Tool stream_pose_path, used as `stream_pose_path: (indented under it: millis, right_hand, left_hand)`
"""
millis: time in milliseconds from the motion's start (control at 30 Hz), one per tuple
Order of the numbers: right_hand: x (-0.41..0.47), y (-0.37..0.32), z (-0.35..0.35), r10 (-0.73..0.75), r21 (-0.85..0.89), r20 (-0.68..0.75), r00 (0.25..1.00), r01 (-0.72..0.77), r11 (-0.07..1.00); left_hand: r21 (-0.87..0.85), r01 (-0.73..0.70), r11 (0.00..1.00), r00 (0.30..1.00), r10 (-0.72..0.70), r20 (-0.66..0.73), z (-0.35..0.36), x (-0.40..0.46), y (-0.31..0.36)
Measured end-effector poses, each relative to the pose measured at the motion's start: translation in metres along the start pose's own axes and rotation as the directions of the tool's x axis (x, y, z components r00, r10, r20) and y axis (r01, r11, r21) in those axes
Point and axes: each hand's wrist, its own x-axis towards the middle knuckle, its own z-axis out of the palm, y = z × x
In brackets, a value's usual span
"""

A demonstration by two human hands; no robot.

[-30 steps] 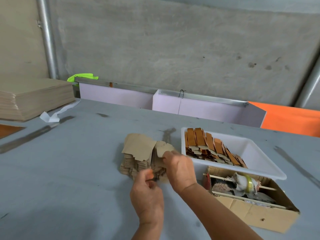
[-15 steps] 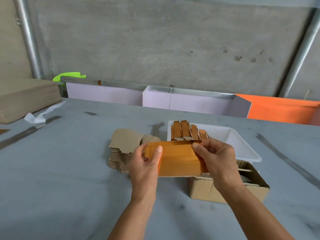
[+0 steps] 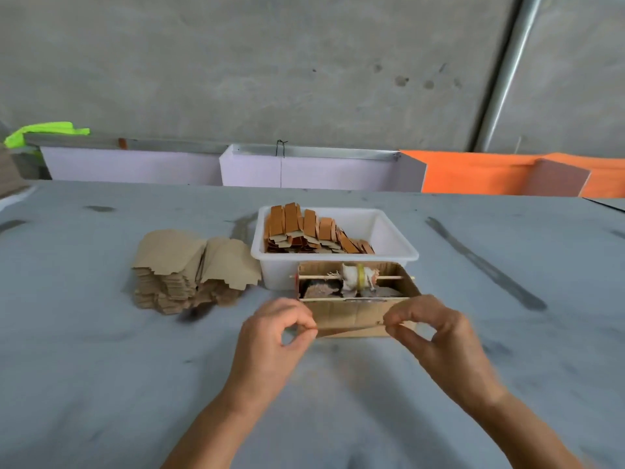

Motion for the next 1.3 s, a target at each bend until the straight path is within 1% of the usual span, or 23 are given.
stream_pose_path:
  millis: [33, 67, 133, 200, 267, 333, 433, 533, 600, 667, 767, 900, 1033, 1133, 1200, 1300]
  right_hand:
    - [-0.010, 0.005, 0.000, -0.072, -0.084, 0.041, 0.997, 0.075, 0.994]
    - [-0.020, 0.010, 0.001, -0.109, -0.141, 0.101, 0.989, 0.122, 0.982]
    - [-0.036, 0.022, 0.003, -0.130, -0.206, 0.216, 0.968, 0.175, 0.963]
    - [-0.047, 0.030, 0.004, -0.126, -0.223, 0.301, 0.945, 0.199, 0.954]
    - [-0.053, 0.035, 0.005, -0.137, -0.215, 0.359, 0.923, 0.224, 0.950]
    - [-0.054, 0.036, 0.006, -0.111, -0.200, 0.381, 0.918, 0.199, 0.959]
    - [-0.055, 0.035, 0.005, -0.070, -0.189, 0.391, 0.918, 0.154, 0.970]
    - [-0.056, 0.034, 0.007, -0.017, -0.203, 0.372, 0.928, 0.099, 0.974]
    - [-0.056, 0.034, 0.011, 0.066, -0.247, 0.342, 0.937, 0.022, 0.969]
    - [-0.052, 0.033, 0.016, 0.186, -0.305, 0.324, 0.928, -0.084, 0.949]
    - [-0.046, 0.030, 0.021, 0.323, -0.355, 0.324, 0.889, -0.202, 0.913]
    - [-0.040, 0.027, 0.019, 0.422, -0.382, 0.325, 0.846, -0.291, 0.877]
    - [-0.034, 0.025, 0.018, 0.494, -0.402, 0.342, 0.799, -0.351, 0.846]
    - [-0.028, 0.022, 0.020, 0.583, -0.434, 0.331, 0.742, -0.428, 0.792]
    - [-0.026, 0.019, 0.022, 0.644, -0.451, 0.307, 0.701, -0.489, 0.747]
    - [-0.027, 0.020, 0.020, 0.701, -0.417, 0.247, 0.669, -0.579, 0.700]
  left_hand:
    - [0.076, -0.068, 0.995, 0.996, 0.063, 0.062, 0.004, -0.007, -0.001]
    - [0.128, -0.110, 0.986, 0.987, 0.093, 0.134, 0.007, -0.014, -0.002]
    - [0.188, -0.158, 0.969, 0.962, 0.108, 0.251, 0.013, -0.029, -0.003]
    - [0.229, -0.202, 0.952, 0.936, 0.120, 0.330, 0.018, -0.040, -0.002]
    - [0.253, -0.240, 0.937, 0.917, 0.134, 0.376, 0.020, -0.047, 0.000]
    - [0.251, -0.209, 0.945, 0.915, 0.098, 0.392, 0.020, -0.050, -0.001]
    - [0.219, -0.081, 0.972, 0.919, -0.012, 0.394, 0.020, -0.053, -0.004]
    - [0.213, 0.096, 0.972, 0.931, -0.164, 0.326, 0.025, -0.055, -0.004]
    - [0.245, 0.167, 0.955, 0.932, -0.234, 0.277, 0.030, -0.054, -0.005]
    - [0.294, 0.221, 0.930, 0.921, -0.298, 0.250, 0.035, -0.053, -0.007]
    - [0.356, 0.309, 0.882, 0.888, -0.401, 0.226, 0.040, -0.051, -0.007]
    - [0.403, 0.402, 0.822, 0.836, -0.509, 0.204, 0.042, -0.048, -0.007]
    - [0.413, 0.459, 0.786, 0.814, -0.559, 0.159, 0.044, -0.047, -0.007]
    - [0.419, 0.491, 0.764, 0.796, -0.589, 0.140, 0.044, -0.045, -0.006]
    - [0.399, 0.520, 0.755, 0.781, -0.610, 0.135, 0.042, -0.044, -0.006]
    - [0.360, 0.564, 0.743, 0.755, -0.640, 0.140, 0.039, -0.040, -0.005]
